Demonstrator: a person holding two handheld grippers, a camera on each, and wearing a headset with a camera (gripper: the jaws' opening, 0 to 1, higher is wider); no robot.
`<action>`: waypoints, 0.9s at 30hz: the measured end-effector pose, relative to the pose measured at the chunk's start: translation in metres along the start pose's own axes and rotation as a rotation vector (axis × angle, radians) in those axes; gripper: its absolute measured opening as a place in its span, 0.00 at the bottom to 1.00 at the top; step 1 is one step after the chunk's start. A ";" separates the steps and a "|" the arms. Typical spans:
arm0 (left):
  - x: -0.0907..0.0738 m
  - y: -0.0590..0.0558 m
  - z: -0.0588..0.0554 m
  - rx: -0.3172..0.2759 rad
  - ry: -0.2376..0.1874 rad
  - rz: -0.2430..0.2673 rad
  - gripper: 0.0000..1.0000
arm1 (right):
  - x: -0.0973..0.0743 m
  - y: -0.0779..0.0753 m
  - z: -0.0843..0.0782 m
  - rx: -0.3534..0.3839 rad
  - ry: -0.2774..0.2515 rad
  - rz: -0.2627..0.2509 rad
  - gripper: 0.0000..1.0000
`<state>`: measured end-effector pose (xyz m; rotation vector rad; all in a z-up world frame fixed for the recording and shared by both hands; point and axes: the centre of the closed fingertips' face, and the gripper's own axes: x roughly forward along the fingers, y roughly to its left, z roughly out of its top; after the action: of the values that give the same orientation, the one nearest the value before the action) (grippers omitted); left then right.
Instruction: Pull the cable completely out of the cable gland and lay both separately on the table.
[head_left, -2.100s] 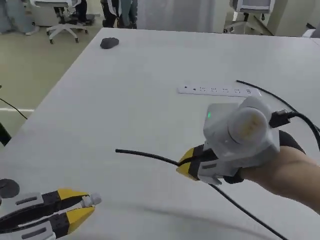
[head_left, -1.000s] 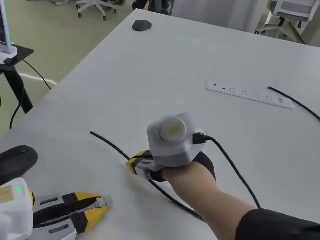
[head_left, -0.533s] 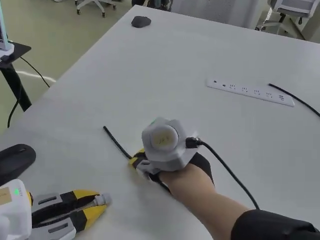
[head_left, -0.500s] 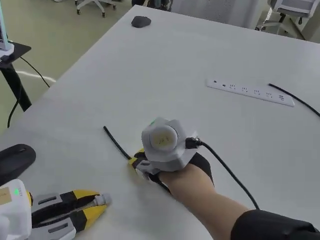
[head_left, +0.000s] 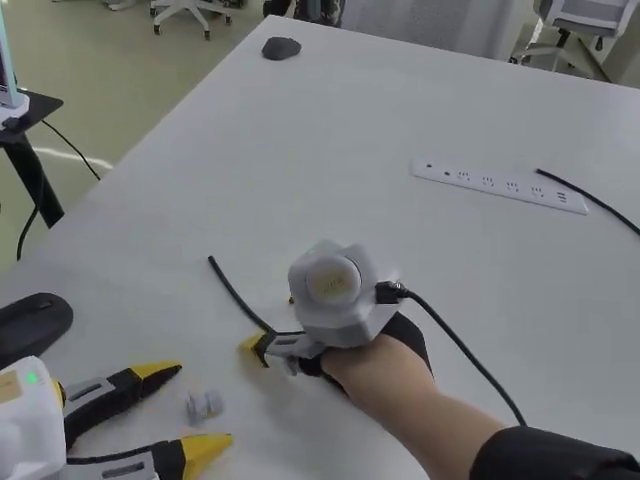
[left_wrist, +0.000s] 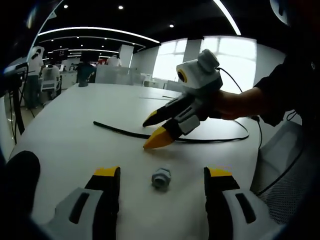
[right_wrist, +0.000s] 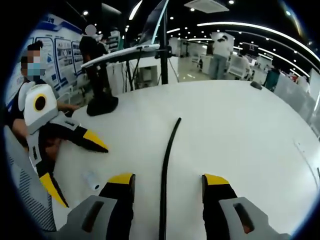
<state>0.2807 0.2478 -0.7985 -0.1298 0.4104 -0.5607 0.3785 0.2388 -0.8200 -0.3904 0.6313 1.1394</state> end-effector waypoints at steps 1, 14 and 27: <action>0.001 -0.001 0.006 -0.012 -0.023 0.000 0.87 | -0.001 0.001 0.001 0.033 -0.013 0.005 0.61; 0.003 -0.006 0.037 0.013 -0.036 0.005 1.00 | -0.047 -0.034 0.000 0.113 -0.060 -0.094 0.99; 0.007 -0.025 0.057 0.100 0.017 0.018 1.00 | -0.155 -0.072 -0.064 0.243 0.048 -0.248 0.99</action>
<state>0.2977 0.2237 -0.7429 -0.0257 0.3994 -0.5643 0.3860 0.0632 -0.7709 -0.2793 0.7330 0.8081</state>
